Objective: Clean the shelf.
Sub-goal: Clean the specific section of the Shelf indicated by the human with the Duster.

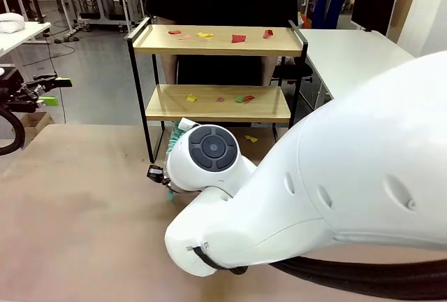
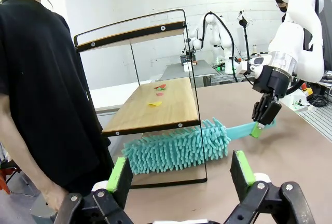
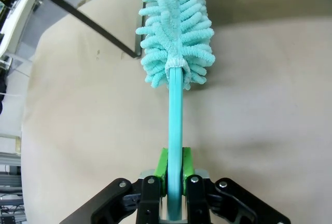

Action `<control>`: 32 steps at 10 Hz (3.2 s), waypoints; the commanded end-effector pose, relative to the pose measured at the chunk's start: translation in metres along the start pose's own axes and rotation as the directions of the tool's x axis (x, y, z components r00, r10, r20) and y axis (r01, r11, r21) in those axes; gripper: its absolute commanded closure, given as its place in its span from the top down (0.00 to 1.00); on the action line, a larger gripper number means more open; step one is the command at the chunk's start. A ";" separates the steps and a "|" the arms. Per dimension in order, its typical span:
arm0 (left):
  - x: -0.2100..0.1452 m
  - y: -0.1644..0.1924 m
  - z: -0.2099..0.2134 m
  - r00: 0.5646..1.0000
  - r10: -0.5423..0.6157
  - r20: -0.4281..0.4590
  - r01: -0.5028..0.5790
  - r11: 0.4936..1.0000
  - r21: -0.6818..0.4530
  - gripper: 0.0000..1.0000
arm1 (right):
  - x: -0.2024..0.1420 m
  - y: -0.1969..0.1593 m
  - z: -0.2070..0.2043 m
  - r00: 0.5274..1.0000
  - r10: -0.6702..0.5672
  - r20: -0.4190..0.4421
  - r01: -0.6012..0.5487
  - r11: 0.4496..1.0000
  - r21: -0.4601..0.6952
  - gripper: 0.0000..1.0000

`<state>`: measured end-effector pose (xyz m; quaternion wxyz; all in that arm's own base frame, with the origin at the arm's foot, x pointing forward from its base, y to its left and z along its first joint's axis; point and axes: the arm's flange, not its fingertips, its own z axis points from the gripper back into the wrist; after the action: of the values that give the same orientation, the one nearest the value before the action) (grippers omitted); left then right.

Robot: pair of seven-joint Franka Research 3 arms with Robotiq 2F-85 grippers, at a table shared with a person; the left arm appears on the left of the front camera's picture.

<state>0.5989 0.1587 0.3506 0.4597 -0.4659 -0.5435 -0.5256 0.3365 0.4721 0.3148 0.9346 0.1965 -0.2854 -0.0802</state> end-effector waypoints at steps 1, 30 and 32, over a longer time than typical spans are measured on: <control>0.002 -0.001 0.000 1.000 -0.012 -0.005 0.012 1.000 -0.006 1.00 | 0.003 -0.018 0.019 1.000 -0.025 0.001 0.026 1.000 -0.010 0.13; 0.002 -0.001 0.000 1.000 -0.012 -0.005 0.012 1.000 -0.006 1.00 | 0.067 -0.158 0.110 0.996 0.085 -0.018 -0.086 0.957 -0.278 0.13; 0.002 -0.001 0.000 1.000 -0.012 -0.005 0.012 1.000 -0.006 1.00 | 0.064 -0.166 0.126 0.985 0.164 -0.051 -0.171 0.951 -0.256 0.13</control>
<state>0.5989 0.1587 0.3506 0.4597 -0.4659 -0.5435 -0.5256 0.3367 0.2954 0.3732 0.9591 0.0438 -0.2709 -0.0691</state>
